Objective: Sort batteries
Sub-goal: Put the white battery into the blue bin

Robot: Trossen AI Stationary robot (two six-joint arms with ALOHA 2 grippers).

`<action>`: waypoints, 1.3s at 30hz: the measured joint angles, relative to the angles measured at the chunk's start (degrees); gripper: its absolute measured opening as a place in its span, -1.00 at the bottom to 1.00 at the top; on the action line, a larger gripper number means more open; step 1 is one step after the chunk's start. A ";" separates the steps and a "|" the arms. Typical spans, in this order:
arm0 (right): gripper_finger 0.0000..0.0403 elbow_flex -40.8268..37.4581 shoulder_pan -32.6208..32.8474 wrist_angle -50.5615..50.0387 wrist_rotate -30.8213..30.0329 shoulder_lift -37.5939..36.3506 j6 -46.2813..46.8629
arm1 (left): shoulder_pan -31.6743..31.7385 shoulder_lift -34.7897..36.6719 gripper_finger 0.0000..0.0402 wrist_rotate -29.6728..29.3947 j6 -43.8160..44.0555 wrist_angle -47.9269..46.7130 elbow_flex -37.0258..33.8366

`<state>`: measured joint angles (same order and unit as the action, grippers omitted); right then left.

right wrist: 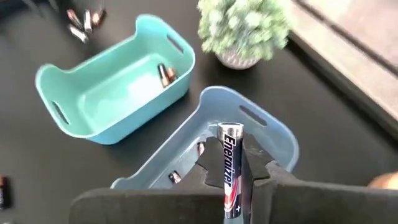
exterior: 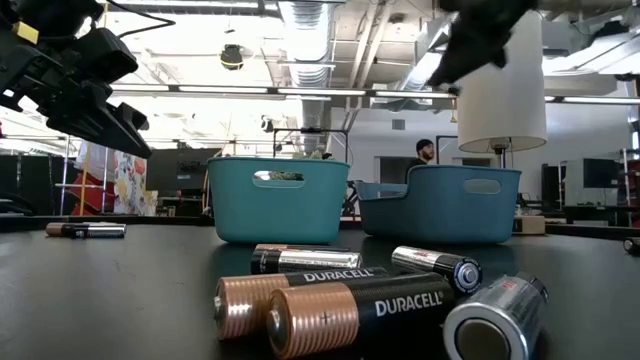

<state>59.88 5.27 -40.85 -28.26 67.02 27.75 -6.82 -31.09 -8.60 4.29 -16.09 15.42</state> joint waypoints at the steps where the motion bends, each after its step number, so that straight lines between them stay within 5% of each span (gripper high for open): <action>1: -0.94 0.00 -1.45 1.10 1.58 1.61 -0.95 | 0.01 0.00 -0.52 -0.02 0.02 0.01 0.00; 9: -0.94 -0.02 -9.39 7.05 15.83 19.27 -5.20 | 0.00 -0.02 -0.52 0.00 0.00 -0.03 0.00; 20: -0.84 0.25 -13.96 7.41 21.70 34.10 -5.34 | 0.01 0.00 -0.52 0.00 0.00 -0.03 0.00; 27: -0.71 0.07 -13.81 7.13 22.03 32.68 -6.45 | 0.01 0.00 -0.52 0.00 0.00 -0.05 0.00; 39: -0.67 -0.02 -12.75 4.25 22.17 17.17 -6.41 | 0.00 -0.02 -0.52 0.00 0.00 -0.05 0.00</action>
<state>59.86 -7.49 -36.60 -6.09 84.19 21.34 -6.82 -31.11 -8.60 4.29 -16.14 15.42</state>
